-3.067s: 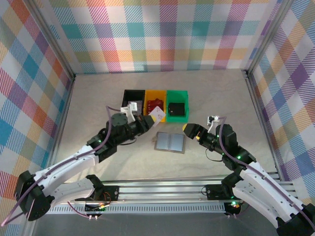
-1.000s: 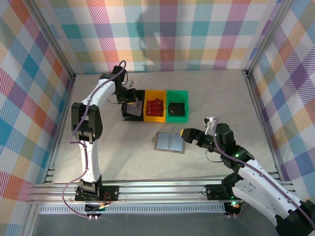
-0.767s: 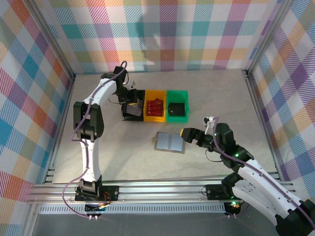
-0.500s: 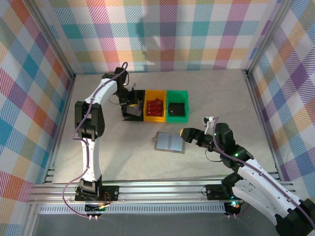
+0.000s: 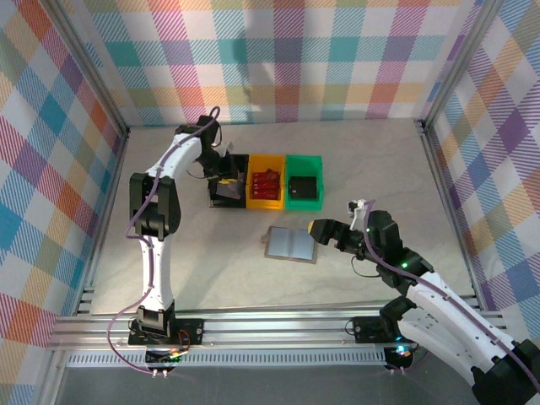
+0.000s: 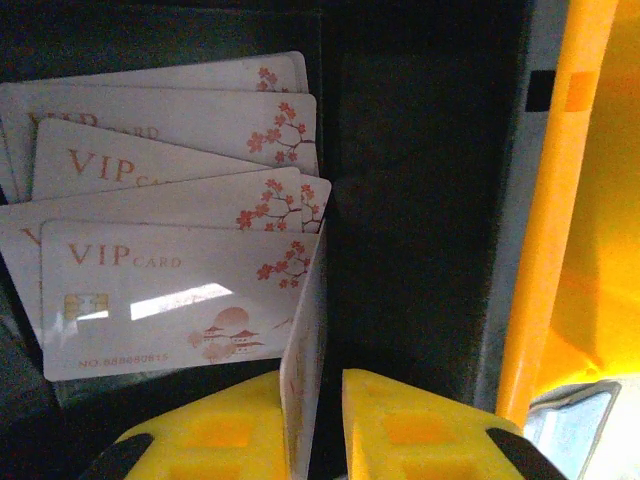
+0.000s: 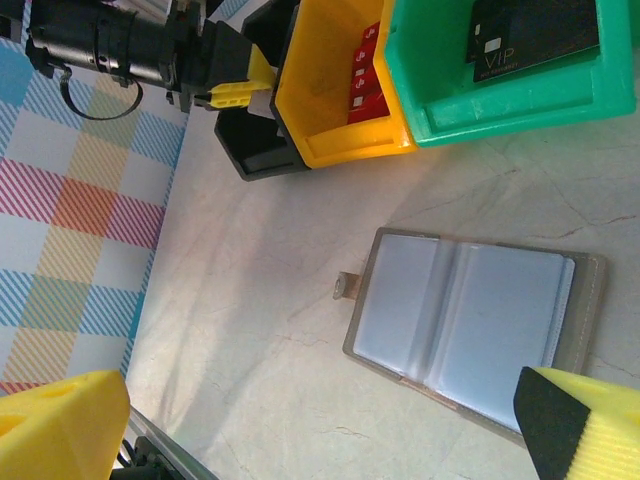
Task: Take the credit cards out of the card holder
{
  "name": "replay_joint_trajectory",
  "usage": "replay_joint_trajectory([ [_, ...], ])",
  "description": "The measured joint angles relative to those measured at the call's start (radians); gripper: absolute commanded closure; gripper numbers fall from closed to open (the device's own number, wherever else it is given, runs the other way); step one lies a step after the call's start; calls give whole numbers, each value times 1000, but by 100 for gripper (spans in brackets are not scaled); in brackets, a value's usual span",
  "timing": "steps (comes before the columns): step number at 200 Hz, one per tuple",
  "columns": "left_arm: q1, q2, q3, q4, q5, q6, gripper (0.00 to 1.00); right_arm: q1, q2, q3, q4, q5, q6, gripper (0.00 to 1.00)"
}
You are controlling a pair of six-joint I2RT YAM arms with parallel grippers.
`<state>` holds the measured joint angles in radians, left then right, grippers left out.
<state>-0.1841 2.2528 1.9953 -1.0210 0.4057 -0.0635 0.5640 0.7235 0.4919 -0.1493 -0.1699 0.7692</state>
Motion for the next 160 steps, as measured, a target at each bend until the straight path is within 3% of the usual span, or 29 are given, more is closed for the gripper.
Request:
replay_joint_trajectory([
  [133, 0, 0, 117, -41, -66, -11, 61, 0, -1, 0, 2, -6, 0, 1],
  [160, 0, 0, 164, -63, -87, -23, 54, 0, -9, 0, 1, -6, 0, 1],
])
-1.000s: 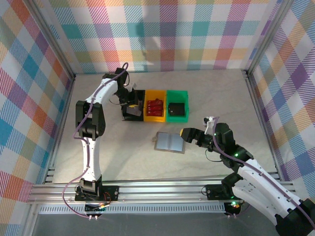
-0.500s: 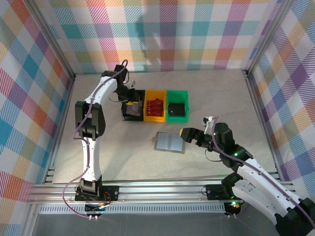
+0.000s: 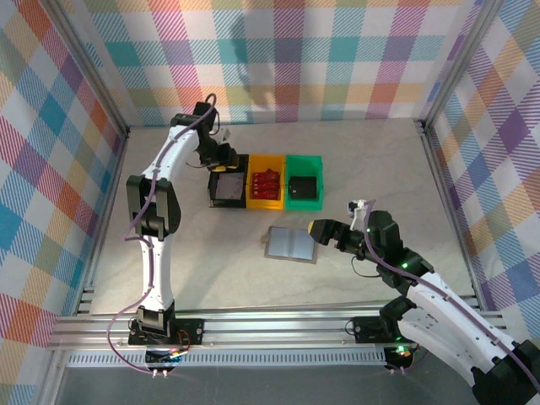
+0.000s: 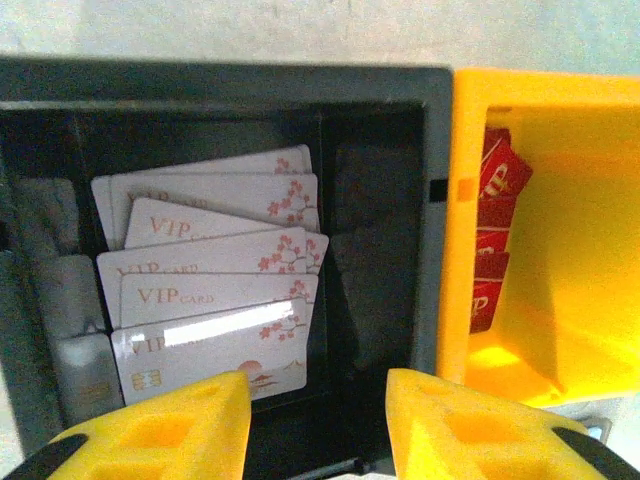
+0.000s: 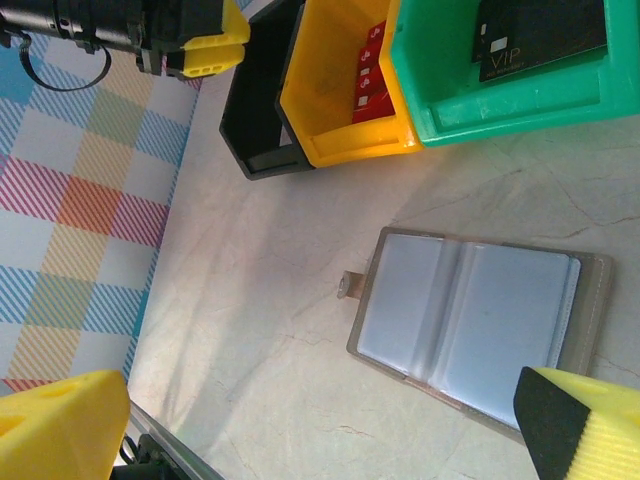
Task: Take the credit cards out of the card holder
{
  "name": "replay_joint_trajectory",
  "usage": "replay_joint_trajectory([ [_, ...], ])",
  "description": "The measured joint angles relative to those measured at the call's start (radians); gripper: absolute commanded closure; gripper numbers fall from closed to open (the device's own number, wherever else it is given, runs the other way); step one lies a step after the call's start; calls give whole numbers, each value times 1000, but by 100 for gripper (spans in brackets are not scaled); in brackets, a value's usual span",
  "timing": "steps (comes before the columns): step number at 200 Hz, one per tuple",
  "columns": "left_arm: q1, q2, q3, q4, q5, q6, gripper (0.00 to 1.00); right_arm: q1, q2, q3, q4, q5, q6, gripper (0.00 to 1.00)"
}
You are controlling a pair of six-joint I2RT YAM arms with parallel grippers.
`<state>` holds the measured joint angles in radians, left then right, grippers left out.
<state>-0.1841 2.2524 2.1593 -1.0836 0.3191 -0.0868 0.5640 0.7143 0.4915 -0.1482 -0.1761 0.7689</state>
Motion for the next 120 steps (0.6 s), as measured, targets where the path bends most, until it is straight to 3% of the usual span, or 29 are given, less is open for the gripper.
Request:
replay_joint_trajectory([
  [47, 0, -76, 15, 13, -29, -28, 42, 0, -20, 0, -4, 12, -12, 1],
  [69, 0, -137, 9, 29, -31, -42, 31, 0, -20, 0, -5, 19, -21, 1],
  [106, 0, -333, -172, 167, -51, -84, 9, 0, -13, 33, -61, 40, -44, 1],
  [120, 0, -420, -256, 227, -61, -106, 6, 0, -6, 67, -92, 69, -53, 1],
])
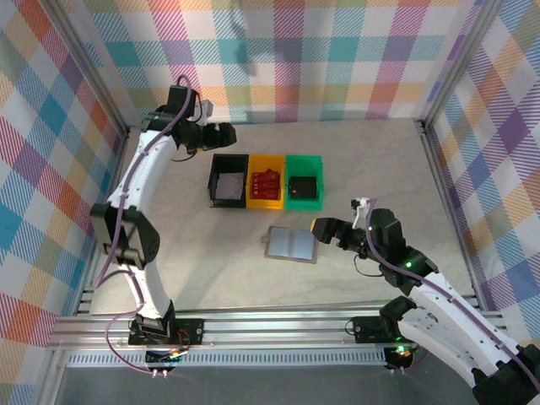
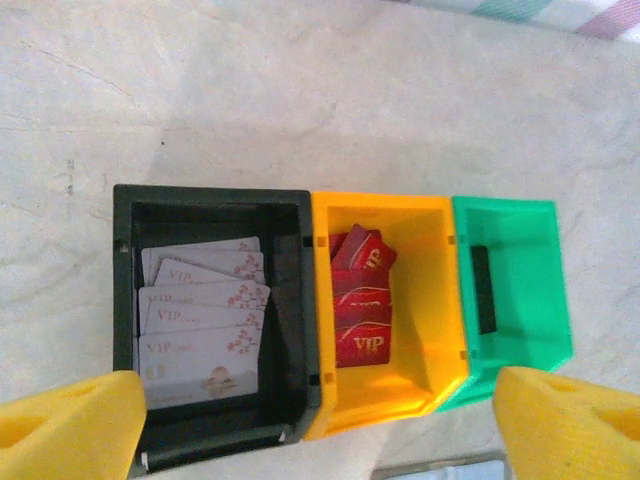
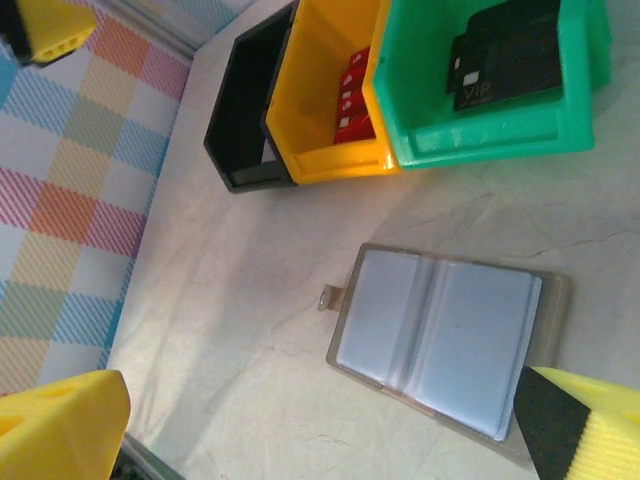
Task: Take the credit cards out of the card holder
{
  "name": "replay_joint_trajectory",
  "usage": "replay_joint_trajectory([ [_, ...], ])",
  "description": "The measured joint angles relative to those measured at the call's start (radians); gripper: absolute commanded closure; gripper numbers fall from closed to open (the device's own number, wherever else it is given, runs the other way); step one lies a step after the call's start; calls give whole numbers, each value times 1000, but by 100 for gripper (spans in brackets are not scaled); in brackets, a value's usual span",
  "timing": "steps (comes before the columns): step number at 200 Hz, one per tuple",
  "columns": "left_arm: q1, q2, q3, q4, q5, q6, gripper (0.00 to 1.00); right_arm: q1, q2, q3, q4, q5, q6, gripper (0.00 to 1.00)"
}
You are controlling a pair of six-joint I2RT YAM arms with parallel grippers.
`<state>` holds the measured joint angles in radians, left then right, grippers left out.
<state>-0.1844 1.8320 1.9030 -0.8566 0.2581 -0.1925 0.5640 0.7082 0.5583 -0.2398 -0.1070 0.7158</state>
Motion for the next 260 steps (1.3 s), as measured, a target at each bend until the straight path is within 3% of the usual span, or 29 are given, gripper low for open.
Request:
replay_joint_trajectory([
  [11, 0, -69, -65, 48, -15, -8, 0, 0, 2, 20, -11, 19, -3, 1],
  [51, -15, -340, -334, 225, -98, -25, 0, 0, 3, 47, -51, 94, -3, 1],
  [85, -32, -468, -471, 305, -192, -27, 0, -1, 4, 102, -105, 177, -7, 1],
  [164, -54, -570, -690, 393, -347, -73, 0, -1, 56, 194, -238, 369, 63, 1],
  [211, -56, -608, -758, 412, -385, -82, 0, -1, 76, 262, -288, 509, 49, 1],
  [260, -58, -722, -883, 446, -423, -84, 0, -1, 114, 266, -202, 592, -164, 1],
])
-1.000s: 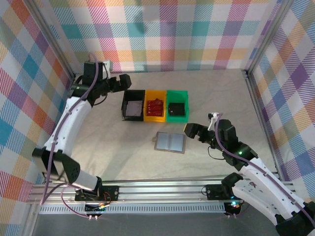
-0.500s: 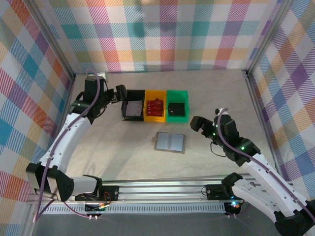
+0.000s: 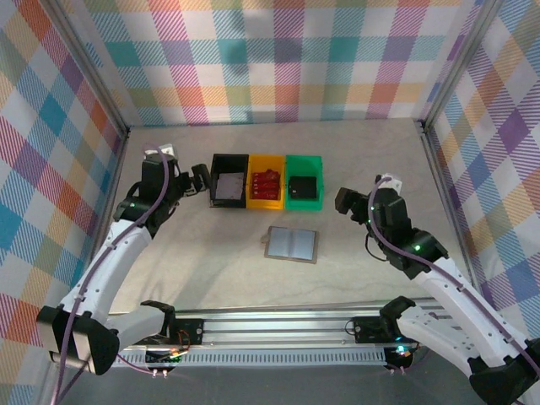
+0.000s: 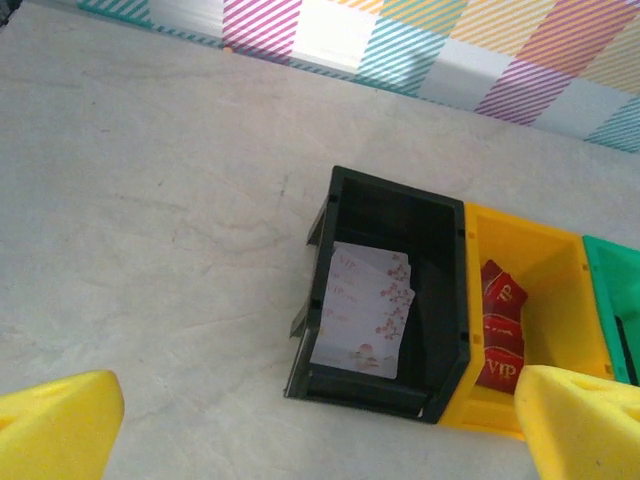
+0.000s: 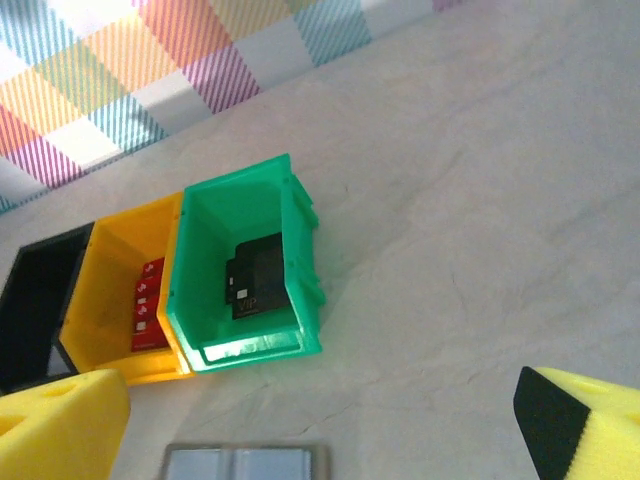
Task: Take the credit cards out of the card holder
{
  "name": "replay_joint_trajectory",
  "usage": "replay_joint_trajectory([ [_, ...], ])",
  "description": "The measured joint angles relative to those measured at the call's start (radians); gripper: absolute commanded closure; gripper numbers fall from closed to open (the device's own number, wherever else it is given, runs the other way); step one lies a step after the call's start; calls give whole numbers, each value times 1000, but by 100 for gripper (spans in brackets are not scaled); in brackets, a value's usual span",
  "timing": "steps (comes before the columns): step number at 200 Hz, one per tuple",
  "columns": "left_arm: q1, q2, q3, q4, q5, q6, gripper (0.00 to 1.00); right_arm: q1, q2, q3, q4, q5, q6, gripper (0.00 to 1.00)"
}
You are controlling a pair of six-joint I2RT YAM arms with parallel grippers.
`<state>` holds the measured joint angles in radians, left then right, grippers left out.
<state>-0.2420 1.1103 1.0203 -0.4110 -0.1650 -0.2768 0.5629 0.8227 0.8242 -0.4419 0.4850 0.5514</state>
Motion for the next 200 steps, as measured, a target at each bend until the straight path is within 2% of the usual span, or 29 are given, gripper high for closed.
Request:
replay_joint_trajectory([
  [44, -7, -5, -28, -5, -20, -4, 0, -4, 46, -76, 176, 108, -254, 1],
  [77, -19, -24, -85, -13, -48, -15, 0, -64, 18, -240, 385, 44, -484, 1],
  [124, -48, -23, -121, -37, -108, -5, 0, -200, 80, -309, 525, -56, -580, 1],
  [165, -97, -39, -166, -23, -156, 27, 0, -319, 230, -366, 707, -114, -585, 1],
  [200, -108, -105, -253, 6, -204, 55, 0, -386, 387, -431, 879, -228, -644, 1],
])
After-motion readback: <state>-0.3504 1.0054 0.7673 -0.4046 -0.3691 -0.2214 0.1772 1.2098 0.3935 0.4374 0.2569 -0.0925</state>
